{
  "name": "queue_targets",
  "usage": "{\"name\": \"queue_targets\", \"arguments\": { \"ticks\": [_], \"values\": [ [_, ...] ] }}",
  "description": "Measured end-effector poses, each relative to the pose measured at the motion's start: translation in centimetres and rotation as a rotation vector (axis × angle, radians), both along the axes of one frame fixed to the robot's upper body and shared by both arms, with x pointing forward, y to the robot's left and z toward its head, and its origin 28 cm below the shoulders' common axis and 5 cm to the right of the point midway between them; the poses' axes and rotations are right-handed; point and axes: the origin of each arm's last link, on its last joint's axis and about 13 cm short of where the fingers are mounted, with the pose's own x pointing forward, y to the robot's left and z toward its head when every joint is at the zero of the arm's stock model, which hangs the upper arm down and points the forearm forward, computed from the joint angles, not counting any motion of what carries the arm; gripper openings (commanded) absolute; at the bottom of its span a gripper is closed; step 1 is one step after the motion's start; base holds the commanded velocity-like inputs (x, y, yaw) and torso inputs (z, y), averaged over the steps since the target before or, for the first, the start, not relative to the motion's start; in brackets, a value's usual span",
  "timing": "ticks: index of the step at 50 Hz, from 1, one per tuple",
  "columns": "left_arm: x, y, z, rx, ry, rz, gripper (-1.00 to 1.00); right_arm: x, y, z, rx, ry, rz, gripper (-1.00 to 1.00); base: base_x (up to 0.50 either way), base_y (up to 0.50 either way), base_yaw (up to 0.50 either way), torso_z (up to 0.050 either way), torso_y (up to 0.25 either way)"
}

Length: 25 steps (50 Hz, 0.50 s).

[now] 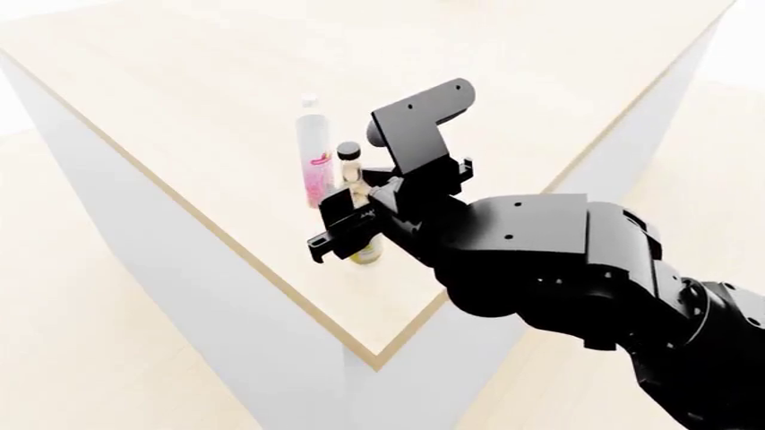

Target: Move the drinks to the dining counter.

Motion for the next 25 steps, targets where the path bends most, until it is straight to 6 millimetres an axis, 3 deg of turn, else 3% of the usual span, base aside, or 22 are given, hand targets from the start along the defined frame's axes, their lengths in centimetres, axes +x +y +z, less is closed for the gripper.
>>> {"name": "queue_targets", "arguments": {
  "ticks": [25],
  "values": [
    [0.03,-0.06,-0.1,0.001,0.002,-0.001,1.0,0.08,-0.01,-0.02,0.003,0.002,-0.002,-1.0,0.0,0.0,0.0,0.0,0.0]
  ]
}}
